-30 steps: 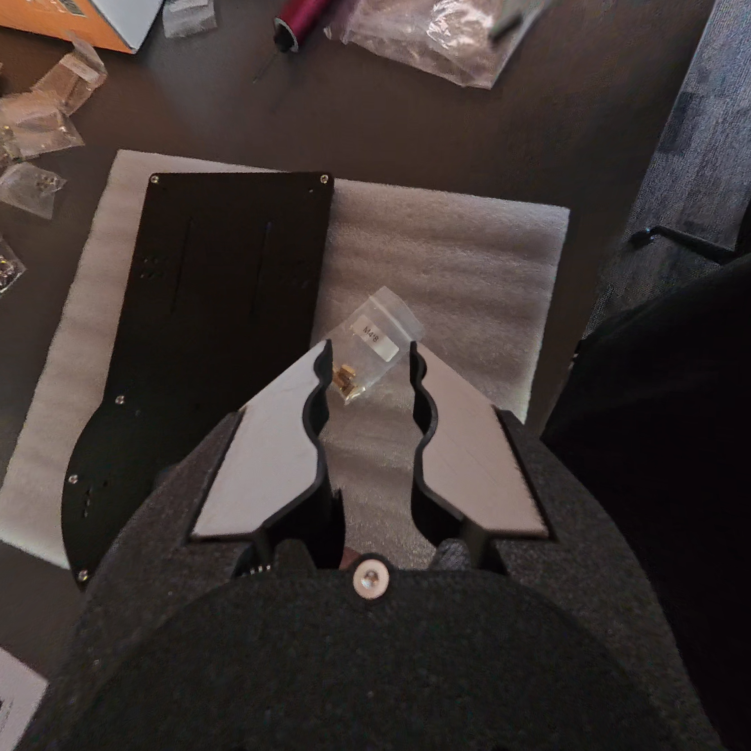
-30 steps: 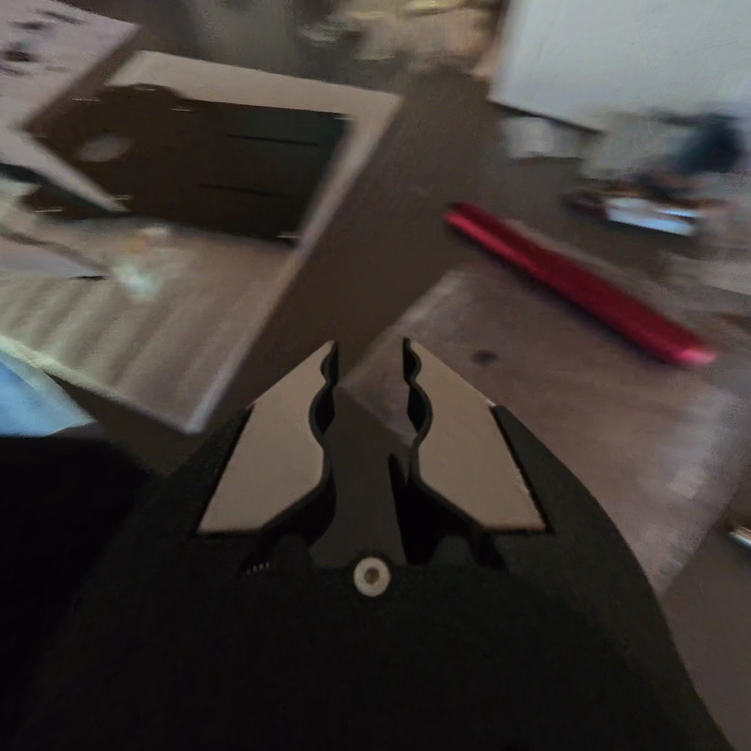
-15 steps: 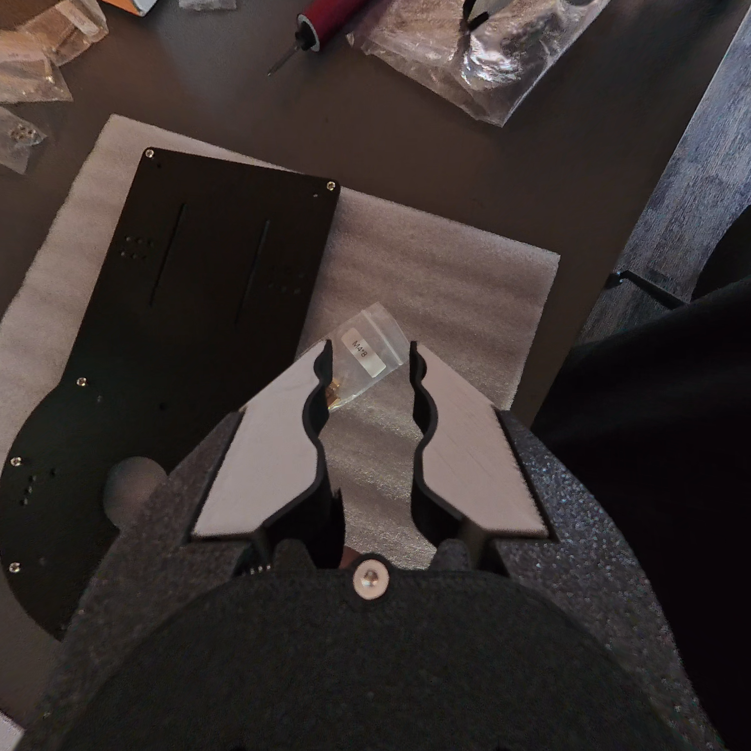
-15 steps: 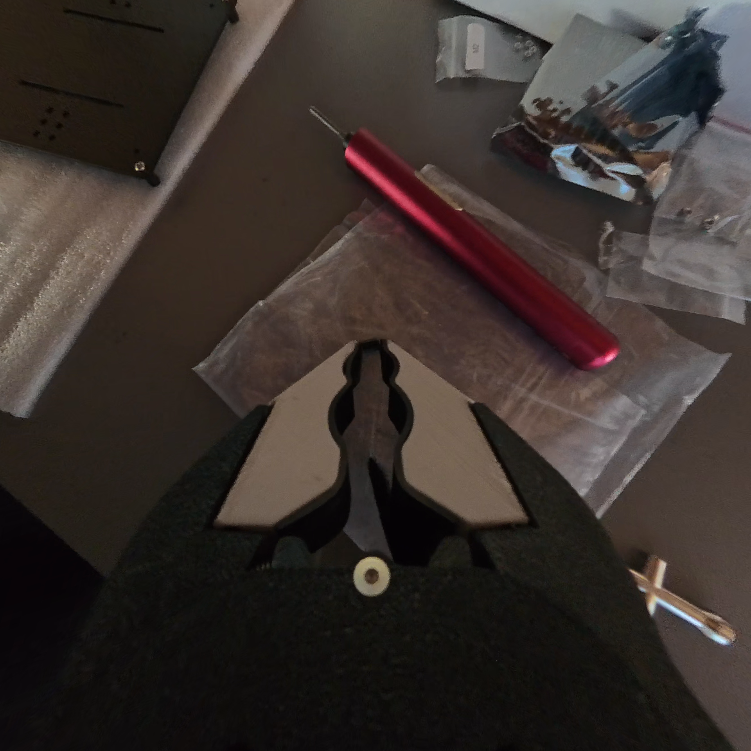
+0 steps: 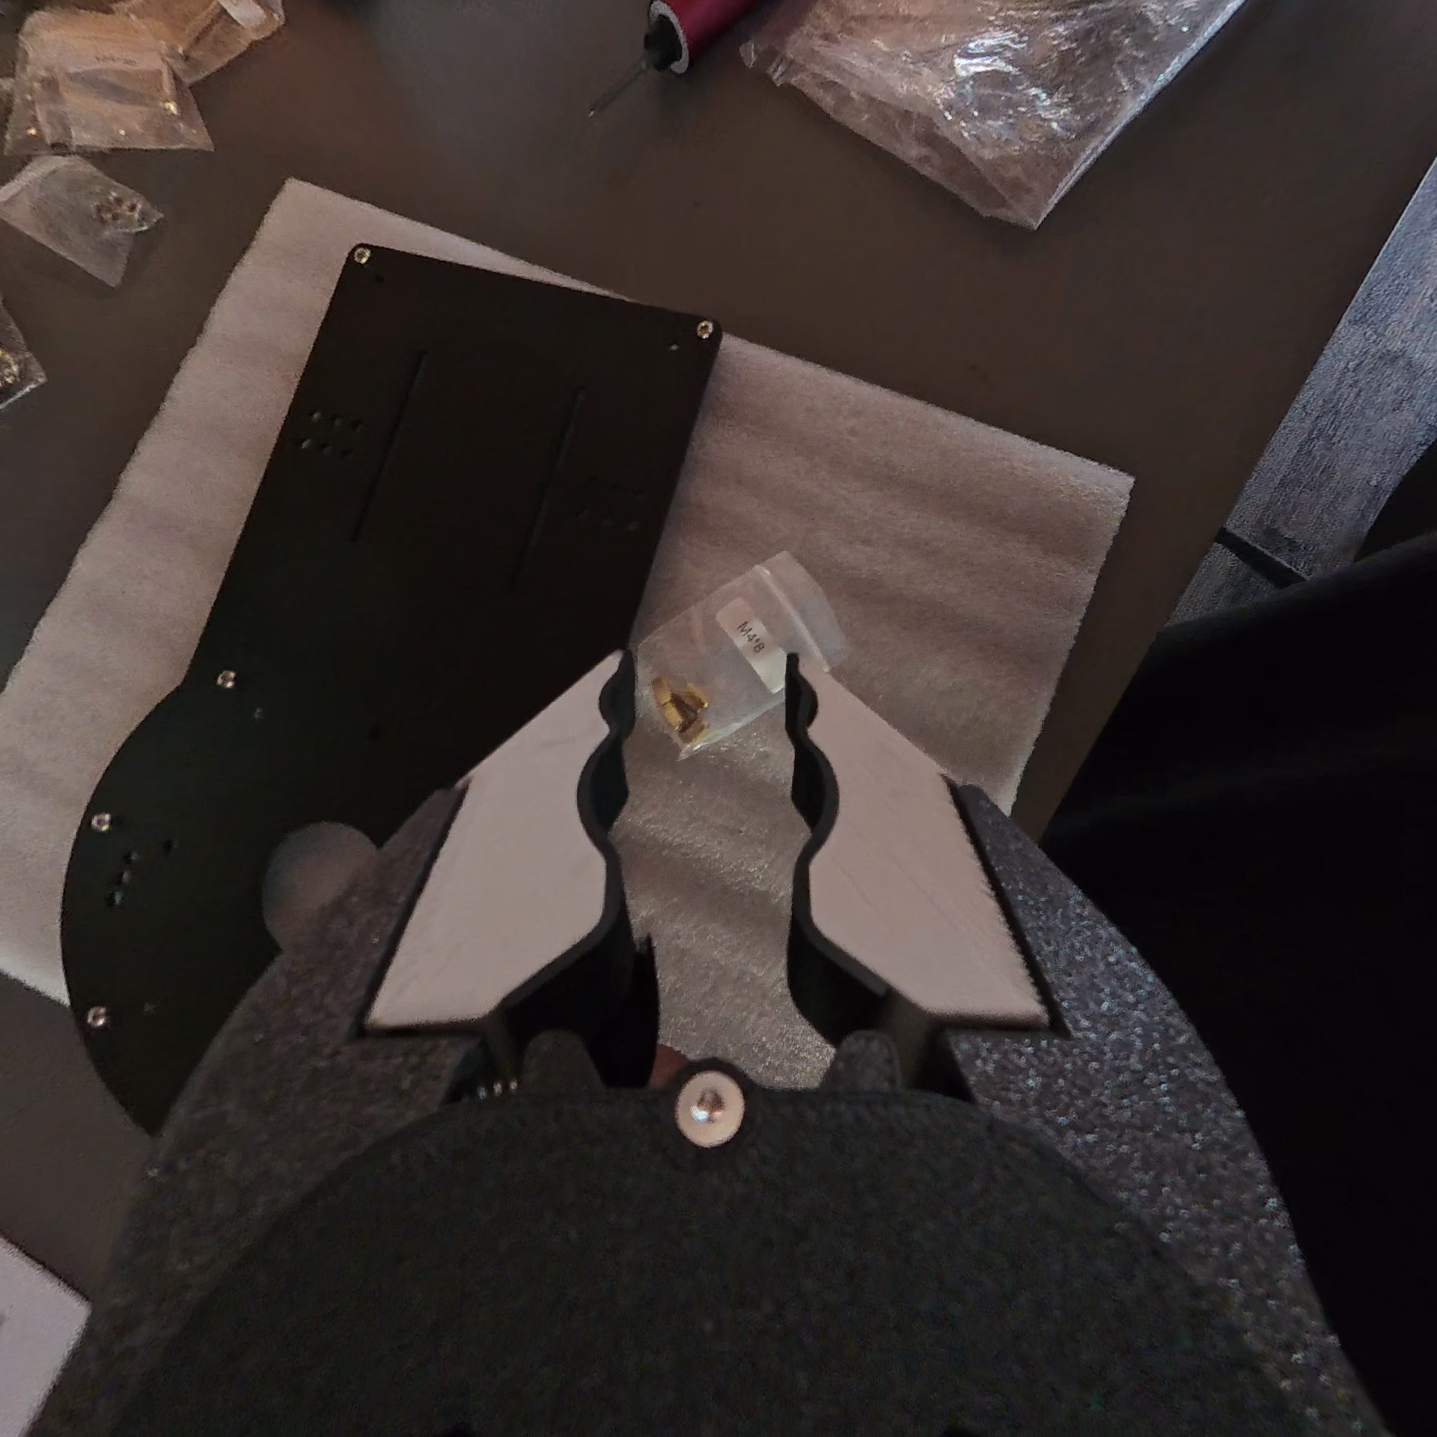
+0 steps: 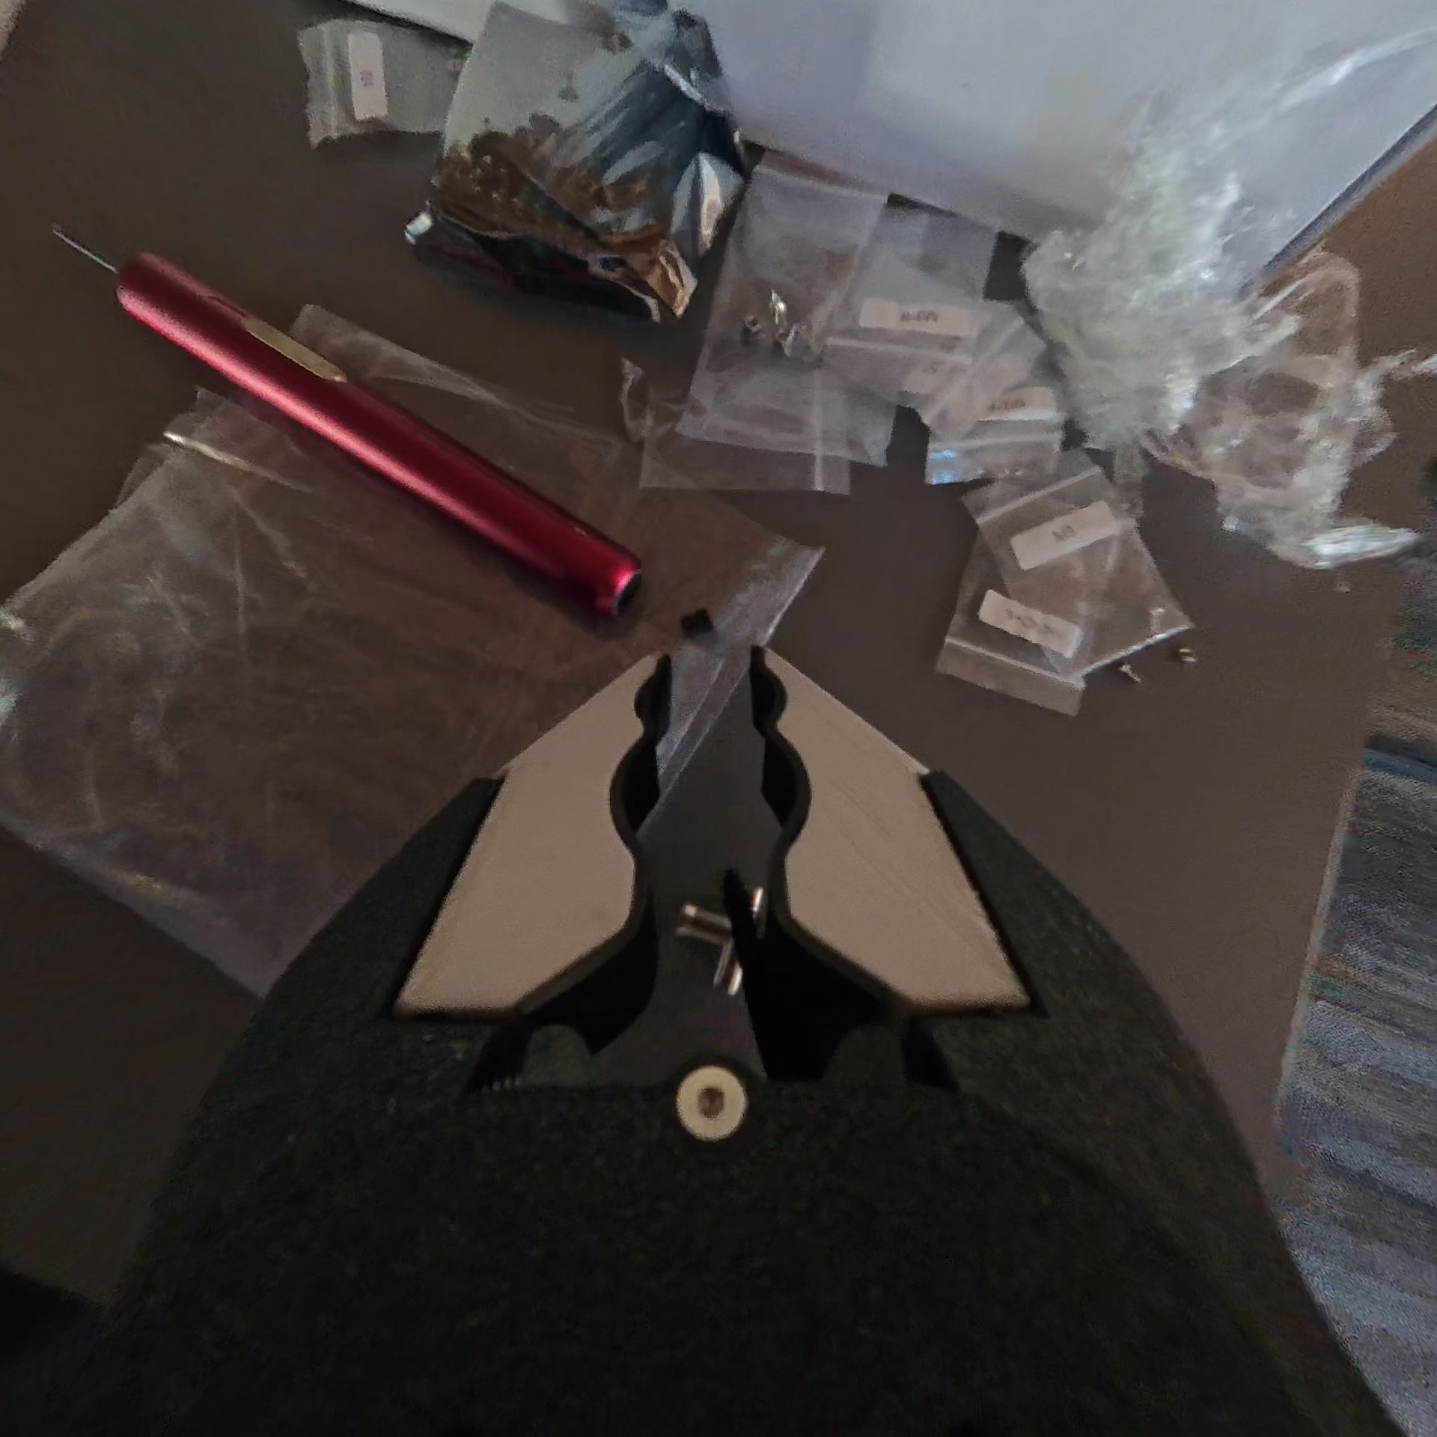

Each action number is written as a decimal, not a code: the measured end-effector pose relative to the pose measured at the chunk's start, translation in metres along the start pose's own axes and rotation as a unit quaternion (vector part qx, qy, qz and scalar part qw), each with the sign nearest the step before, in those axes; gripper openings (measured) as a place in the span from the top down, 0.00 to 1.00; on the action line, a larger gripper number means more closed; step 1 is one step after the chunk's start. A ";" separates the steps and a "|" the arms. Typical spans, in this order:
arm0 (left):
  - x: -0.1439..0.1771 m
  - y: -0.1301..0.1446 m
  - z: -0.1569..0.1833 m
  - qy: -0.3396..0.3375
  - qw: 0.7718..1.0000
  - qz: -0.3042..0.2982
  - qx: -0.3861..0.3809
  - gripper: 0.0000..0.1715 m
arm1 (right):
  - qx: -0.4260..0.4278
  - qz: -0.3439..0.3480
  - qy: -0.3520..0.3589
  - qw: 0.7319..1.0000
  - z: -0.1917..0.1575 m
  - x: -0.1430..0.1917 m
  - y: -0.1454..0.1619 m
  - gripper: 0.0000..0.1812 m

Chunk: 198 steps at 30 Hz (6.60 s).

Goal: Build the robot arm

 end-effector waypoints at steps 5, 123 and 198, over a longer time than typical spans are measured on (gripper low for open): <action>0.008 0.010 -0.005 0.013 0.999 0.004 0.039 0.78 | 0.015 0.060 -0.126 0.990 -0.087 0.035 -0.008 0.90; -0.002 0.021 -0.011 0.141 0.901 0.084 0.401 0.92 | 0.198 -0.026 -0.281 0.939 -0.328 -0.009 -0.019 1.00; 0.046 -0.003 -0.013 0.323 0.832 0.266 0.364 0.97 | -0.183 0.043 -0.629 0.754 -0.293 0.001 -0.046 0.99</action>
Point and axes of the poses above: each gripper's, where its closed fingertips meet, x back along the fingers, y out of its underside, z = x × y across the jaws, the point moved 9 cm from there along x, back along the fingers, and after that the axes turned 5 degrees about -x, right-handed, at the moved point
